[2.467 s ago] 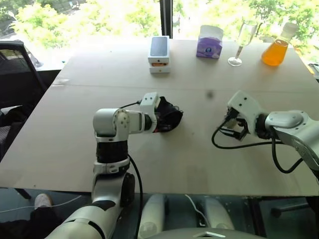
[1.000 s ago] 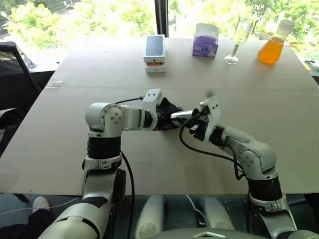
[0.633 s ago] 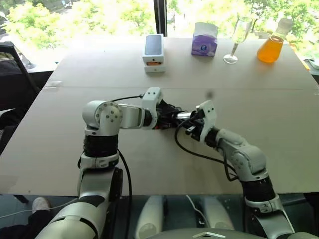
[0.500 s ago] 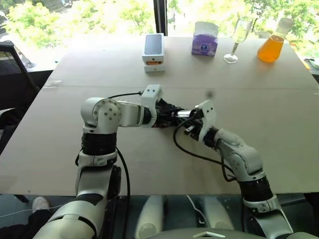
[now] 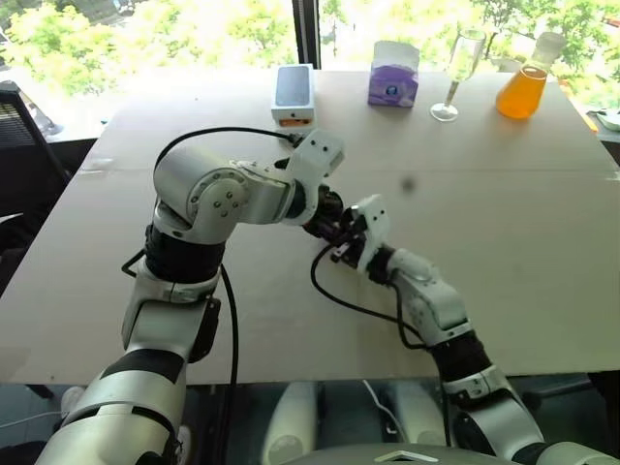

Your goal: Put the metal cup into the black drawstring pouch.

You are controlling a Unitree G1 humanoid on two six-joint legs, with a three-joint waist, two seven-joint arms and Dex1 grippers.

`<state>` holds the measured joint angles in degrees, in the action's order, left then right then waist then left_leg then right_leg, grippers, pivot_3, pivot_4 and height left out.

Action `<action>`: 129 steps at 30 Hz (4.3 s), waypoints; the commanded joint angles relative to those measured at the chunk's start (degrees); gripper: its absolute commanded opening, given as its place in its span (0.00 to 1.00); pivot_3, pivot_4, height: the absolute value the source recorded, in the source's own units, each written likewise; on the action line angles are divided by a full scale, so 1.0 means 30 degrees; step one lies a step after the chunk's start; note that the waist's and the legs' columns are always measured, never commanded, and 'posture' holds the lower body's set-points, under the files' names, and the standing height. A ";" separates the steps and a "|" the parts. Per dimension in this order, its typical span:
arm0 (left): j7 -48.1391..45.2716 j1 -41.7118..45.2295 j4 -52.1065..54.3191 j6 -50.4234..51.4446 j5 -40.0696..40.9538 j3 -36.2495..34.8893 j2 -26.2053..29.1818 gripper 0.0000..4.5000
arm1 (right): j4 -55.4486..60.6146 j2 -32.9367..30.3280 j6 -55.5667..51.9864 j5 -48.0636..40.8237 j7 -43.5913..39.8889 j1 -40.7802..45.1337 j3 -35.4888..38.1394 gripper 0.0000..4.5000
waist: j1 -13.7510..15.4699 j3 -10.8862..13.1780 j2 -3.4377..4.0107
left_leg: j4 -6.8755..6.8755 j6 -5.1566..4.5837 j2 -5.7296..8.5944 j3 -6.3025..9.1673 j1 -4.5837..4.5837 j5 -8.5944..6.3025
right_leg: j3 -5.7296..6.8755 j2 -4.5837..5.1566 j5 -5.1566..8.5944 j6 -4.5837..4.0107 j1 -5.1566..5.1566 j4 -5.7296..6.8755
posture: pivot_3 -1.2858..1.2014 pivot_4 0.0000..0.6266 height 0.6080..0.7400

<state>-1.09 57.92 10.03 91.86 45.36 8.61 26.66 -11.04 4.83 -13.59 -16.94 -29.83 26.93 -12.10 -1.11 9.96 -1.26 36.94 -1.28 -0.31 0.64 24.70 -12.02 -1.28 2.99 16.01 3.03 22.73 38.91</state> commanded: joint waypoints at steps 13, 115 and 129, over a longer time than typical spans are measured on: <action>0.2780 -0.1683 -0.2705 0.0214 0.2572 -0.6253 -0.3498 0.00 | -0.2644 0.3183 0.2388 -0.5047 0.1931 0.2560 0.4855 0.02 | 0.0040 0.0004 -0.0008 | 0.0005 0.0002 -0.0001 0.0008 0.0012 0.0001 | 0.0012 0.0024 -0.0002 -0.0002 0.0004 0.0008 | 0.52 0.24 1.00; 0.1520 -0.3444 0.2391 0.0214 -0.1548 -0.8395 -0.6286 0.00 | -0.1371 0.2339 0.0781 -0.4638 0.0486 0.3284 0.3853 0.02 | 0.0055 0.0009 -0.0011 | -0.0056 0.0052 -0.0008 -0.0014 0.0014 0.0032 | -0.0009 0.0016 -0.0008 -0.0006 0.0044 0.0016 | 0.52 0.24 1.00; 0.2511 -0.1042 0.0369 0.0214 -0.1298 -0.9102 -0.8385 0.00 | -0.3991 0.0270 0.8258 0.4884 -0.0191 0.3823 -0.2346 0.02 | 0.0141 0.0008 -0.0014 | -0.0045 0.0052 0.0004 -0.0015 0.0012 0.0033 | -0.0005 0.0003 -0.0007 -0.0003 0.0036 0.0011 | 0.52 0.24 1.00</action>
<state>6.46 53.23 12.33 92.20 40.59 -20.61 4.23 -24.48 4.19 5.21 -7.15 -29.44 35.30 -13.25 -0.69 9.98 -1.31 36.84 -1.13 -0.28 0.62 24.74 -11.92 -1.26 3.03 15.99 3.02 22.80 38.93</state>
